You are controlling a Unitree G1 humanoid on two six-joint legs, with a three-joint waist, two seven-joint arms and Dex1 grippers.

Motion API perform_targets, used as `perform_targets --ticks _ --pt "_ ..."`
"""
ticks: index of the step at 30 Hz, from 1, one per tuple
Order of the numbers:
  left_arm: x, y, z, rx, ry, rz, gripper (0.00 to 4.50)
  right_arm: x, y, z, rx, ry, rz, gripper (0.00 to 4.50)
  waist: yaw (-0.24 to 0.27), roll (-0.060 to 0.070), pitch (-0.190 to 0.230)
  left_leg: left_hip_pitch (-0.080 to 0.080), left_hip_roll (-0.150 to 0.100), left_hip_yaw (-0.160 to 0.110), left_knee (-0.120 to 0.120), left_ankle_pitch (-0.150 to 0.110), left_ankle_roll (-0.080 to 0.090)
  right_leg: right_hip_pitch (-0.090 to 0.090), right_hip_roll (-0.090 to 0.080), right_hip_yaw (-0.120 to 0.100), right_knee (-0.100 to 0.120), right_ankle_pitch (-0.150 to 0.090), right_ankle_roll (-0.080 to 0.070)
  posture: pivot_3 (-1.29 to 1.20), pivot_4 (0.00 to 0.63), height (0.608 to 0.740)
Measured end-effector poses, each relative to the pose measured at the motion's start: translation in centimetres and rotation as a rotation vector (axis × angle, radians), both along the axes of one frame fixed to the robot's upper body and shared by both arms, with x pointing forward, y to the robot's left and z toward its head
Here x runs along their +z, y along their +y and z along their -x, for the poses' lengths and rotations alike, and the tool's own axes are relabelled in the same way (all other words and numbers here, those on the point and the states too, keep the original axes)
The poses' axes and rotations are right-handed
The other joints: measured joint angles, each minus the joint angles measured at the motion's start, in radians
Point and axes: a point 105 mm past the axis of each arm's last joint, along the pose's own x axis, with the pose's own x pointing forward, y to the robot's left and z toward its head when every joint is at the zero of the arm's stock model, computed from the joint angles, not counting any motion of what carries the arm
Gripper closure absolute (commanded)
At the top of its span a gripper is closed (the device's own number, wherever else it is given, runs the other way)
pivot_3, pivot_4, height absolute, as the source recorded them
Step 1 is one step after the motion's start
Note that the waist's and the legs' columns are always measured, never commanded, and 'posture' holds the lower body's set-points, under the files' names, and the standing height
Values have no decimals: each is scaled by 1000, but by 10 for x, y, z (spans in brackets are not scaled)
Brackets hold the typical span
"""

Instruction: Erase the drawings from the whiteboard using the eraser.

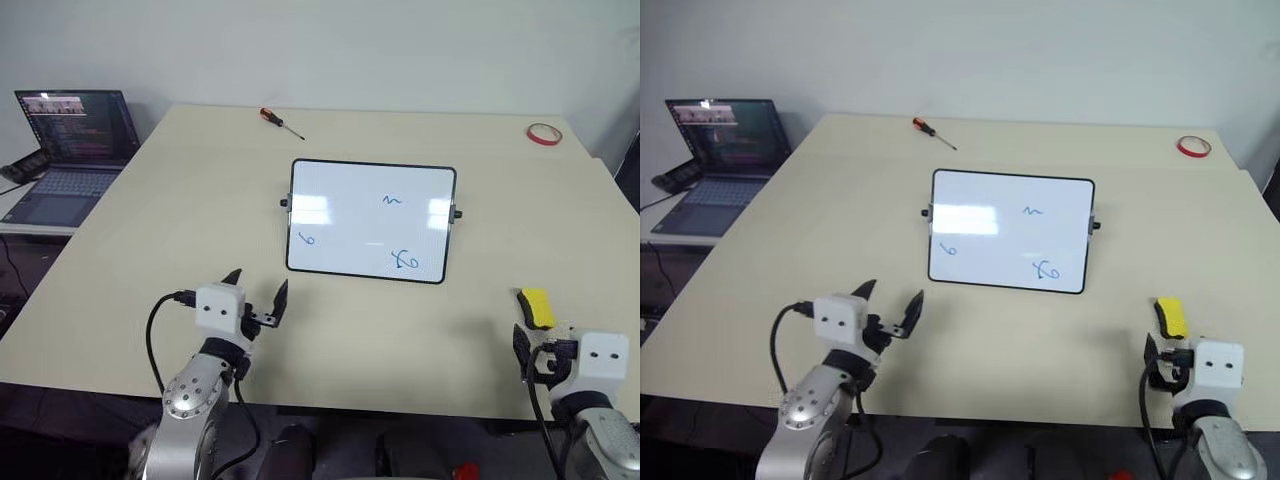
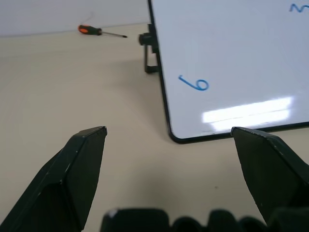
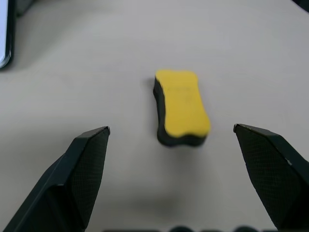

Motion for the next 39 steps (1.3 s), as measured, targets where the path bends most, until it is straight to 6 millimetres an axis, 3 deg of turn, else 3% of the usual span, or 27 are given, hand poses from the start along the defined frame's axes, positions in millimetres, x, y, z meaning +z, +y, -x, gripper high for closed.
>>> perform_targets --ticks 17,30,35,39 --pt "-1 3 -11 -16 -2 -5 0 10 0 5 -65 -32 -8 9 -4 0 0 1 1 0 0 0 0 0 0 1 0 -1 2 0 150 740" --pt "1 2 -19 -28 -32 2 0 10 1 -9 -62 -72 -24 9 -4 0 0 0 0 0 0 0 0 0 0 0 0 -1 2 0 150 740" --pt "0 -8 -28 -159 -20 32 0 22 -1 -18 -50 -108 21 9 -4 0 0 0 0 1 0 0 0 0 0 0 0 1 -1 0 150 740" --pt "13 -36 -38 -360 -45 55 0 32 0 -29 -50 -141 22 9 -4 0 0 0 0 1 1 0 0 0 1 -1 1 1 -2 0 150 740"
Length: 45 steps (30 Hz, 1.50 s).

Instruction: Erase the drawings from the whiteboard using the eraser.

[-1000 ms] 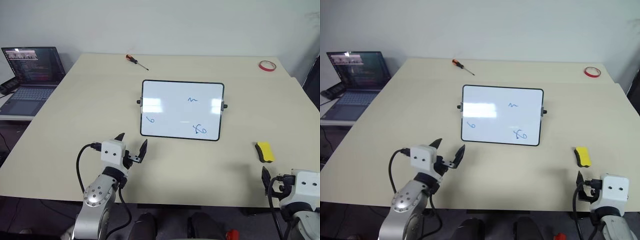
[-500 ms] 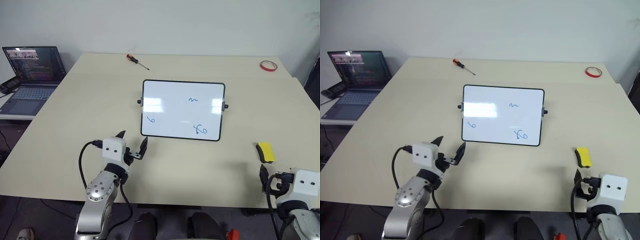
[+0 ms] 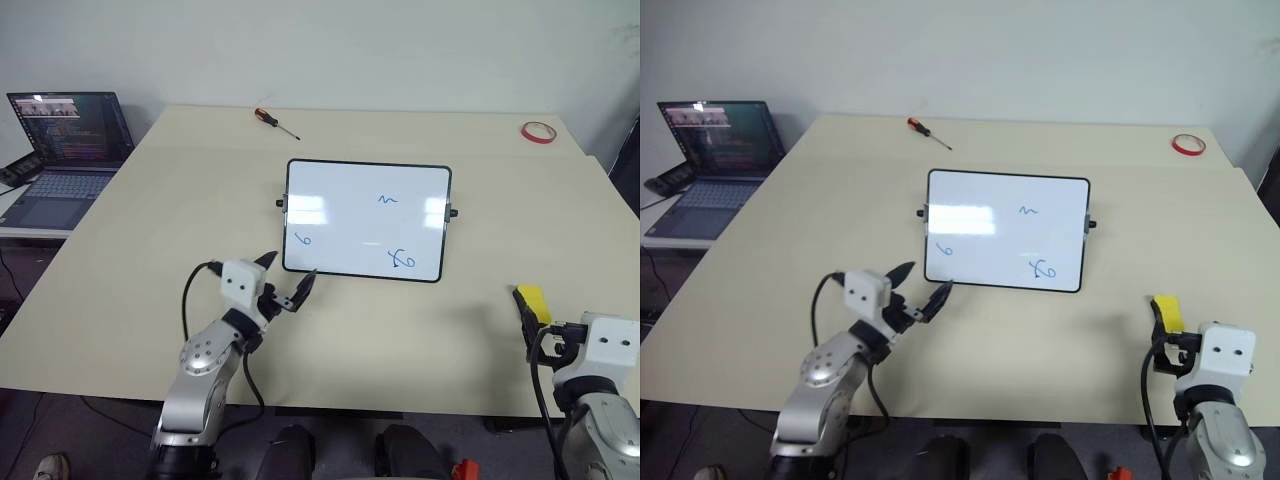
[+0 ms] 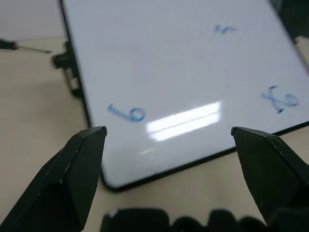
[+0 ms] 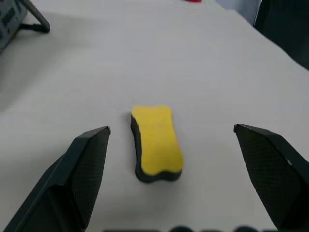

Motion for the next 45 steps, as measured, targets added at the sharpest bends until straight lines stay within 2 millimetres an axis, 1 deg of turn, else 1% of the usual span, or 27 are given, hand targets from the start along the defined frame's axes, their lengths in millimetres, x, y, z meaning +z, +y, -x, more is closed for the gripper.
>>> perform_targets --ticks 2,4,9,13,16,20,22,25,27,32,40,45 --pt "11 -20 -6 -135 -29 -20 0 4 2 -6 8 -8 -3 9 1 0 0 0 0 0 0 0 0 0 1 0 0 0 0 0 150 740" --pt "16 -39 -9 -254 -40 -34 0 6 3 -10 6 -10 -9 9 0 0 0 0 -1 0 0 0 0 0 3 -1 0 0 0 0 150 740" --pt "17 -78 -10 -537 -53 -116 0 3 4 -17 -7 18 -37 9 -2 0 0 -1 -1 1 0 0 0 0 4 -1 0 0 0 0 150 740" --pt "22 -101 -7 -723 -101 -192 0 0 8 -25 -2 24 -58 9 -4 0 0 0 -1 1 0 0 0 -1 4 -1 1 0 0 0 150 740" --pt "19 -113 -1 -836 -110 -235 0 -5 10 -31 3 30 -87 9 -4 0 0 -1 -1 2 0 0 0 -1 4 -1 1 0 0 0 150 740" --pt "11 -123 3 -926 -108 -273 0 -15 9 -34 -6 54 -118 9 -4 0 0 -1 -1 1 0 0 0 -1 4 -1 1 0 0 0 150 740" --pt "3 -131 7 -983 -98 -304 0 -25 10 -40 -11 73 -164 9 -4 0 0 -1 -1 1 0 0 0 -1 4 -1 1 0 0 0 150 740" --pt "-3 -138 12 -1017 -98 -313 0 -26 8 -44 -13 64 -185 9 -4 0 0 -1 -1 1 0 0 1 -1 4 -1 1 0 0 0 150 740" --pt "-1 -141 13 -1024 -108 -307 0 -26 2 -45 -27 62 -183 9 -4 0 0 -2 -1 1 0 0 1 -1 4 -1 1 0 0 0 150 740" --pt "-1 -141 13 -1024 -109 -309 0 -32 -8 -44 -55 80 -184 9 -4 0 0 -2 -1 1 0 0 1 -1 5 0 1 0 0 0 150 740" --pt "-1 -138 11 -1016 -114 -321 0 -31 -11 -46 -55 78 -171 9 -4 0 0 -2 -1 1 1 0 1 -1 5 0 1 0 0 0 150 740" --pt "0 -139 11 -1010 -124 -320 0 -27 -12 -48 -50 69 -156 9 -4 0 0 -2 -1 1 1 0 1 -1 5 0 1 0 0 0 150 740"
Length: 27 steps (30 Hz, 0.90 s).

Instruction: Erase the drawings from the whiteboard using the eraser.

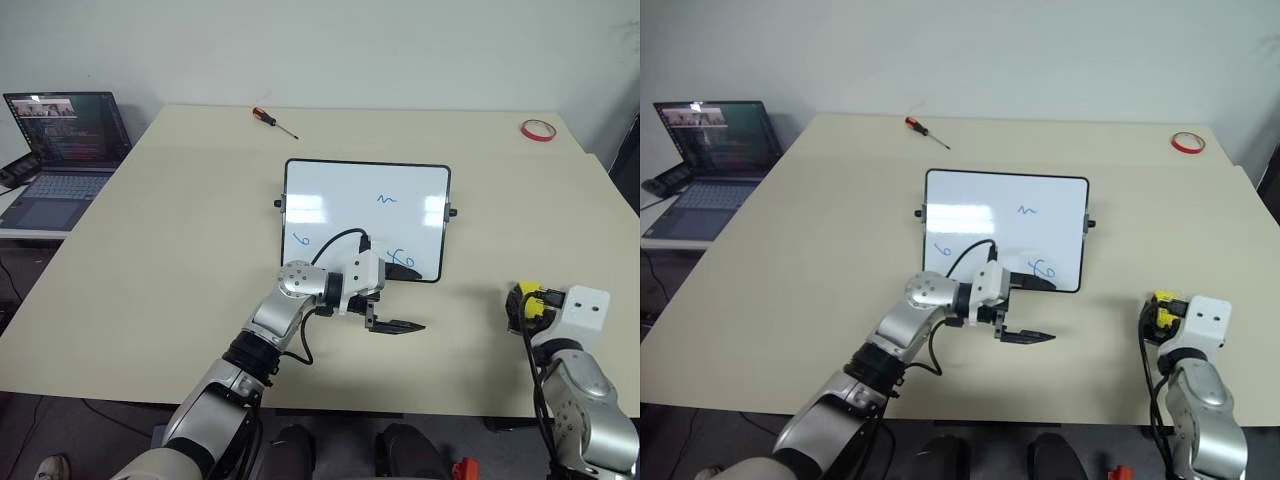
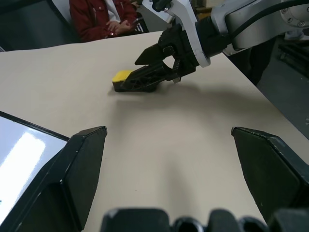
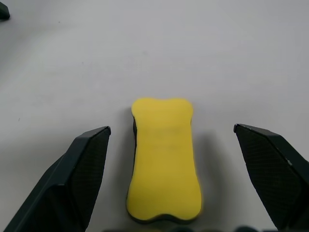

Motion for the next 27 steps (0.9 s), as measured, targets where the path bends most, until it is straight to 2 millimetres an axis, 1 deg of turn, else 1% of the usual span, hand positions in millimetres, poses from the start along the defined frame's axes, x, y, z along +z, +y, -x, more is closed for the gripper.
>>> perform_targets --ticks 6,14,18,27 --pt "0 1 -1 12 -4 3 0 3 1 -3 5 -12 0 9 0 0 0 0 0 0 0 0 0 0 0 0 0 0 0 0 150 740" --pt "1 0 -1 13 -9 3 0 3 2 -3 6 -15 -11 9 0 0 0 0 0 0 0 0 0 0 0 0 0 0 0 0 150 740" --pt "0 1 -2 13 -18 -4 0 -3 6 -4 7 -11 -52 9 0 0 0 0 0 0 0 0 0 0 0 0 0 0 0 0 150 740" --pt "1 2 -3 19 -26 1 0 -10 5 -5 -13 12 -74 9 0 0 0 0 0 0 0 0 0 0 0 0 0 0 0 0 150 740"
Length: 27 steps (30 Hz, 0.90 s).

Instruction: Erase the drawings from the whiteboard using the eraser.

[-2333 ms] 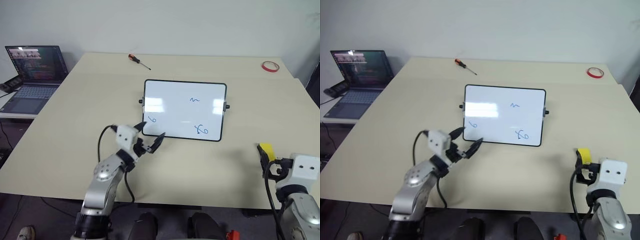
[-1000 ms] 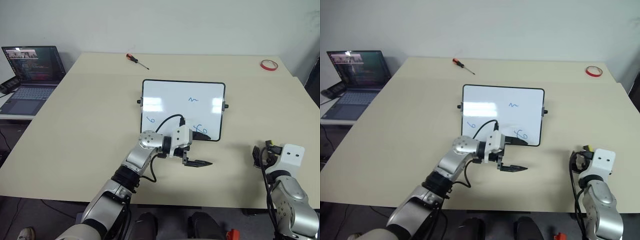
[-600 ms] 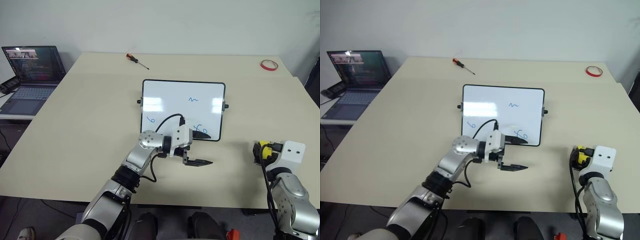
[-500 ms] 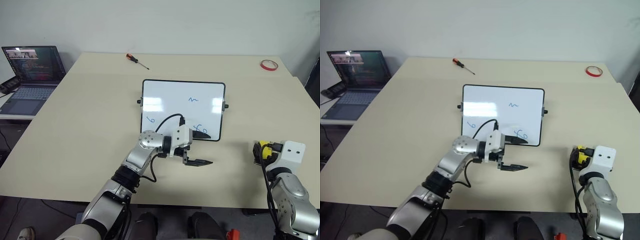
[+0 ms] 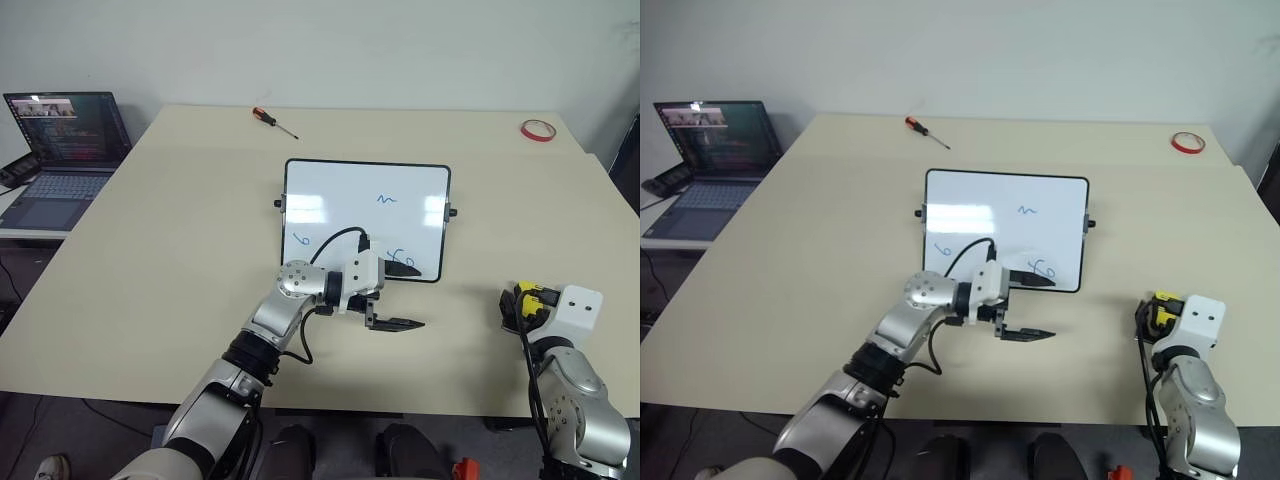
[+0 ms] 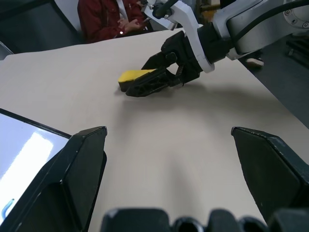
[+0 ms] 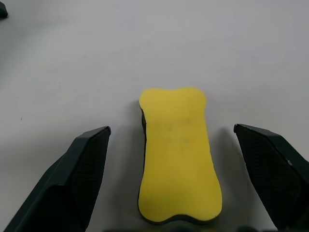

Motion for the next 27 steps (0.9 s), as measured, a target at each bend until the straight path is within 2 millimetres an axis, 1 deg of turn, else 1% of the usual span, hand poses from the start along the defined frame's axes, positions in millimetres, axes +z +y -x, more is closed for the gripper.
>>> perform_targets --ticks 6,7,9,12,13,16,17,22,27 --pt "0 0 -1 3 -1 2 0 1 -1 -1 -12 -2 2 9 0 0 0 0 0 0 0 0 0 0 0 0 0 0 0 0 150 740" --pt "0 0 -1 4 -1 2 0 1 -2 -1 -16 -2 3 182 0 0 0 0 0 0 0 0 0 0 0 0 0 0 0 0 150 740" --pt "1 1 -1 6 -1 3 0 1 -2 -1 -22 -2 5 599 0 0 0 0 0 0 0 0 0 0 0 0 0 0 0 0 150 740" --pt "2 2 -2 13 -3 8 0 0 -3 -1 -29 0 5 1608 0 0 0 0 0 0 0 0 0 0 0 0 0 0 0 0 150 740" --pt "2 2 -2 13 -3 8 0 0 -4 -1 -32 1 5 2050 0 0 0 0 0 0 0 0 0 0 0 0 0 0 0 0 150 740" --pt "2 2 -2 12 -3 9 0 0 -6 0 -46 1 8 3090 0 0 0 0 0 0 0 0 0 0 0 0 0 0 0 0 150 740" --pt "2 2 -2 13 -2 9 0 0 -7 0 -50 0 8 3219 0 0 0 0 0 0 0 0 0 0 0 0 0 0 0 0 150 740" --pt "1 2 -3 14 3 6 0 1 -8 1 -58 -1 11 3223 0 0 0 0 0 0 0 0 0 0 0 0 0 0 0 0 150 740" --pt "2 3 -8 43 -18 3 0 2 -8 0 -54 0 36 3223 0 0 0 0 0 0 0 0 0 0 0 0 0 0 0 0 150 740"
